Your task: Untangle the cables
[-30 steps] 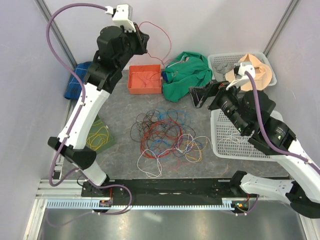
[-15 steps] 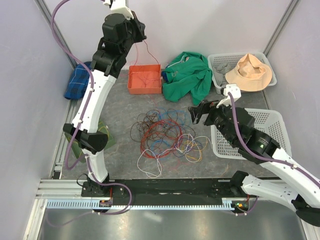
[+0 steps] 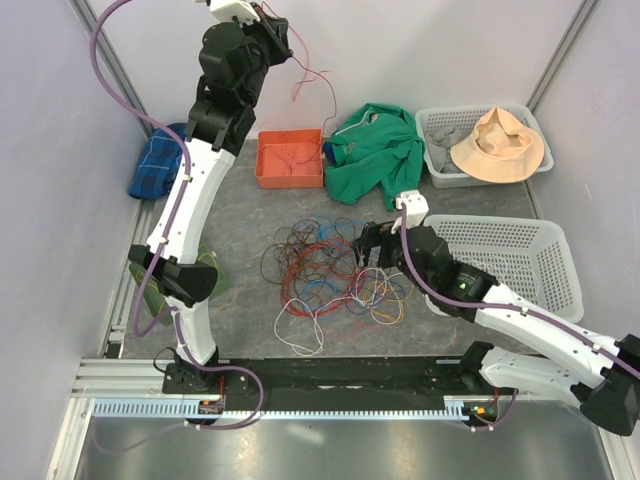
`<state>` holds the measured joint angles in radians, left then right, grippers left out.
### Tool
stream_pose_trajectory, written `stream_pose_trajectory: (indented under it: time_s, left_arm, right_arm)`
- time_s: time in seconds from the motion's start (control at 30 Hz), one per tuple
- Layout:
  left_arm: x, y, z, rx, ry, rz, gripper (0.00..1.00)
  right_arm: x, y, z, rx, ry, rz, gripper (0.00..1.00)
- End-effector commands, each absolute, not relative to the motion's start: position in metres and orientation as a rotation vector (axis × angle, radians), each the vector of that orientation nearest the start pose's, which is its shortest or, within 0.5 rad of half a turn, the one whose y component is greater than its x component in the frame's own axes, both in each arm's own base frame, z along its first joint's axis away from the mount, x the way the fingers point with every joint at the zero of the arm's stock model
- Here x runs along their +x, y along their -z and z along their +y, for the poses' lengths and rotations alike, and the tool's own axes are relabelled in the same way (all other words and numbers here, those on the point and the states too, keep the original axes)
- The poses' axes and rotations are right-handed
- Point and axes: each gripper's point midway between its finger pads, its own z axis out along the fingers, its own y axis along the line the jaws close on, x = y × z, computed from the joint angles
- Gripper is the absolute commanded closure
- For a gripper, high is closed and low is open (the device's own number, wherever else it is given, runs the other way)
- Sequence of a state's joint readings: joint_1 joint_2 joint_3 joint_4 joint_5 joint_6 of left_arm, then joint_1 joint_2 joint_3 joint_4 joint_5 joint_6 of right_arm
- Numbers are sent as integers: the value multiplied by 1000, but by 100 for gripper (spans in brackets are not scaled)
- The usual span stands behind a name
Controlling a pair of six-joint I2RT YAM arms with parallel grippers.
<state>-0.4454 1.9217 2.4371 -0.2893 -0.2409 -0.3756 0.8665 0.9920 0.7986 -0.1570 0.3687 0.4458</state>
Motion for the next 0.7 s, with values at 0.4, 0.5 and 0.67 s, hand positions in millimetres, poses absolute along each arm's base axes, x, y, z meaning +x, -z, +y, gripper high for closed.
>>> stream_pose_trajectory:
  time_s: [0.4, 0.5, 0.67]
  left_arm:
    - [558, -563, -183, -201, 392, 1155, 98]
    - [571, -556, -178, -208, 376, 1138, 98]
    - [596, -539, -173, -216, 336, 1094, 98]
  right_arm:
    - [239, -247, 201, -52, -606, 1807, 2]
    - [236, -237, 195, -42, -601, 1814, 2]
    - [233, -222, 191, -32, -593, 1830, 2]
